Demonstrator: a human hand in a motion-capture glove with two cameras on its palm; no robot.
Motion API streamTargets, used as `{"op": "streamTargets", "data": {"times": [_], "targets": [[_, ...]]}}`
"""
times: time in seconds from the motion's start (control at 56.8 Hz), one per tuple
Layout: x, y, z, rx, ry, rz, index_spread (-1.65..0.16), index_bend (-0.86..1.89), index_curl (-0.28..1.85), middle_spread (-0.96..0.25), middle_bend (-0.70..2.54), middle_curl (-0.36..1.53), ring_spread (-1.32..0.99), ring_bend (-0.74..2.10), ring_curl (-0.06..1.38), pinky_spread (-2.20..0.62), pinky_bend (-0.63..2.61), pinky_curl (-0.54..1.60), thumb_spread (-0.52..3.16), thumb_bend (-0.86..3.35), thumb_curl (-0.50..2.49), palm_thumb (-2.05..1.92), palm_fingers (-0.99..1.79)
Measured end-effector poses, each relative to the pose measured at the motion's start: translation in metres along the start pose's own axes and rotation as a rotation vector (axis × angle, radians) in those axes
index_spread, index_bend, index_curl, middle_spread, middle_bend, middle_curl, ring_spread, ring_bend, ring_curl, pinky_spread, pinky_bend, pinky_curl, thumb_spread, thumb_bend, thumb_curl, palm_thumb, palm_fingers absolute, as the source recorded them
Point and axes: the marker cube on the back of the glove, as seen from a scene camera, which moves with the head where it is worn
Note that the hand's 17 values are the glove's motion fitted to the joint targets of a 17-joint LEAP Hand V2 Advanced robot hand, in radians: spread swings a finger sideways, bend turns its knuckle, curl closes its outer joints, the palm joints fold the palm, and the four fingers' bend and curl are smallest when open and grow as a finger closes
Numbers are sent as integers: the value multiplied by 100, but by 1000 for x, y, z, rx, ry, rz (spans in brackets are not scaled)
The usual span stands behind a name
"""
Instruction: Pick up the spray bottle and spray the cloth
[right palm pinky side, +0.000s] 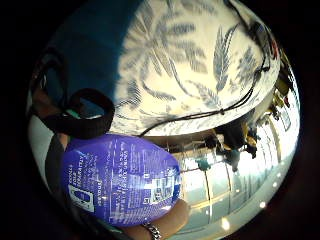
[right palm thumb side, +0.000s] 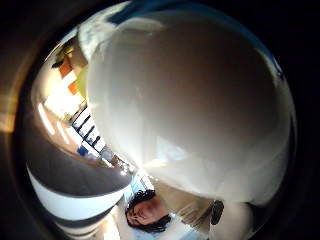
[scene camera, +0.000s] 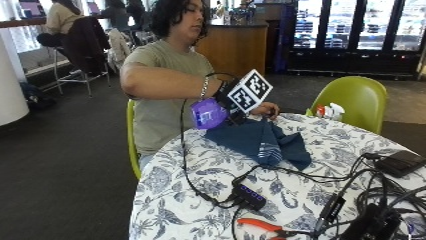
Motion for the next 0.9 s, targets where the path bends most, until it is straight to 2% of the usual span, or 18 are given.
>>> {"op": "streamTargets", "data": {"times": [0.211, 0.317, 0.405, 0.475, 0.546, 0.651, 0.739, 0.898], "targets": [[-78, -3, -68, 327, -327, -435, -27, 18, 55, -18, 48, 53, -18, 54, 47, -19, 44, 40, 37, -3, 72, 103, 127], [-126, -13, -79, 449, -552, -670, -27, 18, 55, -18, 48, 53, -18, 54, 47, -19, 43, 40, 37, -3, 73, 103, 127], [-156, -40, -89, 673, -720, -830, -27, 18, 55, -18, 48, 53, -18, 54, 47, -19, 43, 40, 37, -3, 73, 103, 127], [-167, -66, -89, 819, -744, -885, -27, 18, 55, -18, 48, 53, -18, 54, 47, -19, 43, 40, 37, -3, 73, 103, 127], [-179, -85, -69, 821, -734, -931, -27, 18, 55, -18, 48, 53, -18, 54, 47, -20, 42, 40, 37, -3, 73, 103, 127], [-184, -129, -50, 892, -691, -905, -27, 18, 56, -17, 47, 53, -18, 55, 47, -20, 43, 40, 37, -3, 73, 103, 128], [-182, -155, -41, 886, -752, -912, -27, 18, 56, -17, 48, 53, -18, 55, 47, -20, 44, 40, 36, -3, 74, 103, 129], [-191, -165, -36, 819, -764, -961, -27, 19, 56, -17, 48, 54, -18, 56, 48, -21, 44, 40, 35, -3, 74, 102, 129]]}}
